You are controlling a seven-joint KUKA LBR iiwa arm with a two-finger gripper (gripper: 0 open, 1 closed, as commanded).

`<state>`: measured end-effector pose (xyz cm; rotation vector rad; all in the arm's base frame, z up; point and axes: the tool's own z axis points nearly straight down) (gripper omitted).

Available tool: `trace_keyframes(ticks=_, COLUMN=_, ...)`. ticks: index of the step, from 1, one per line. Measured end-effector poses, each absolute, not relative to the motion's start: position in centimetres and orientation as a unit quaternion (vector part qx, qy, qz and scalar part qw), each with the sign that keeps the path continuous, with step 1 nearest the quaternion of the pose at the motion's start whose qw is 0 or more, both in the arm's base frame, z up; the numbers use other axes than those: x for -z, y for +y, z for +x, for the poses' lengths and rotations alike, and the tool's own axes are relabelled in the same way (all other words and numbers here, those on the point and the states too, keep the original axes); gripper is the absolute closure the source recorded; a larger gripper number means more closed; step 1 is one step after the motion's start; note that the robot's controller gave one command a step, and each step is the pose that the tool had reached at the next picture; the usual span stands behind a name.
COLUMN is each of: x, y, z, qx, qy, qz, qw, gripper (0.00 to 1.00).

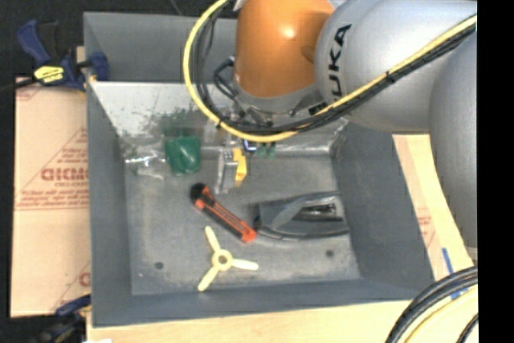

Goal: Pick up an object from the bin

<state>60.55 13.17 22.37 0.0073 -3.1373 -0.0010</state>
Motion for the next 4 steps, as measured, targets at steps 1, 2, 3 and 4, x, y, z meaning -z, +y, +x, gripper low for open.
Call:
trace_keyframes(ticks=1, x=-22.9, y=13.1, z=60.7, qx=0.001, qy=-1.0, qz=0.0, qw=-0.002, gripper=0.0)
trace_keyframes(ticks=2, x=-10.6, y=9.3, z=57.6, qx=0.002, qy=-0.998, qz=-0.064, qw=-0.003, gripper=0.0)
trace_keyframes(ticks=3, x=-15.5, y=8.9, z=52.0, qx=0.002, qy=-0.982, qz=-0.189, qw=-0.004, gripper=0.0)
trace_keyframes(ticks=4, x=-9.7, y=9.6, z=56.0, qx=0.001, qy=-0.993, qz=-0.119, qw=-0.004, gripper=0.0)
